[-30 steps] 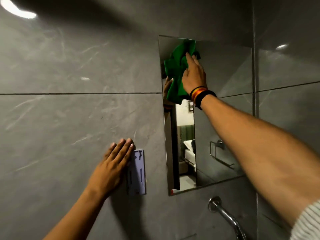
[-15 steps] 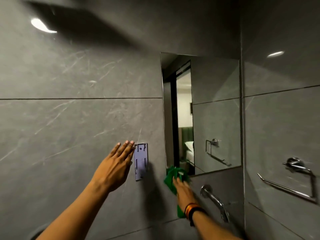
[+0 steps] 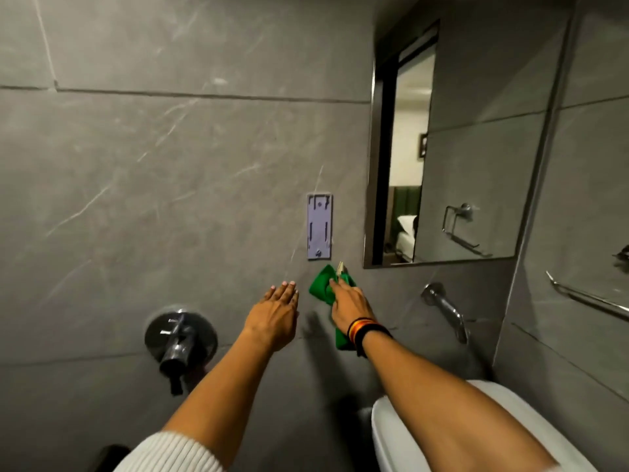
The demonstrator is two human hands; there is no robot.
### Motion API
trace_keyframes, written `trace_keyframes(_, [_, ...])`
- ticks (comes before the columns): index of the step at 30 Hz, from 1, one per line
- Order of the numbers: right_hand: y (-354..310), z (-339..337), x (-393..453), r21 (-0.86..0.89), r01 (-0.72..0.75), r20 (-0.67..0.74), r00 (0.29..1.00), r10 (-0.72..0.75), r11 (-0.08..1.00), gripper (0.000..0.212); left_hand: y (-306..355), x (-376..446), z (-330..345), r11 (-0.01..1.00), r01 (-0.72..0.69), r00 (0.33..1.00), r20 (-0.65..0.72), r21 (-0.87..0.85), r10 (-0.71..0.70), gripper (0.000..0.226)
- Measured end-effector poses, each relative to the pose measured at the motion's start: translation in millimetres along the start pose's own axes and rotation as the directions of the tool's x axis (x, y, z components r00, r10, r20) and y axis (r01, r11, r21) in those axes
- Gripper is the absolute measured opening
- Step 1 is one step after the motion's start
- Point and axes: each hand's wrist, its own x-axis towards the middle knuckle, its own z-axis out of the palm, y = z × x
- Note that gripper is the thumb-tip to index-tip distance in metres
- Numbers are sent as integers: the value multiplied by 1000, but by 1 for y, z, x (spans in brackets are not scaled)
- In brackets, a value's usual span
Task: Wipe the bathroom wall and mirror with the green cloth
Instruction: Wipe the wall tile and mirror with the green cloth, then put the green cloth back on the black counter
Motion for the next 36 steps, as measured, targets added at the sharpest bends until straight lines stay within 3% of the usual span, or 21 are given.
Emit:
trace_keyframes(12, [-2, 155, -80, -18, -157, 313, 937, 155, 987, 58, 7, -66, 169, 988, 79, 957, 287, -134, -38, 58])
trace_keyframes(17, [19, 275, -146, -66, -236, 520, 821, 235, 970, 67, 27, -129, 294, 983, 106, 855, 518, -151, -12, 62])
trace_keyframes(22, [33, 385, -217, -85, -311, 635, 715, 292, 947, 68, 45, -200, 400, 975, 148, 737, 676, -165, 2, 61])
trace_keyframes(27, [38, 447, -256, -105, -322, 690, 658, 302, 941, 72, 53, -238, 462, 960, 205, 652, 759, -192, 13, 63])
trace_keyframes(36, [50, 479, -274, -148, -307, 778, 551, 302, 940, 67, 63, -249, 487, 951, 223, 648, 761, -214, 19, 63])
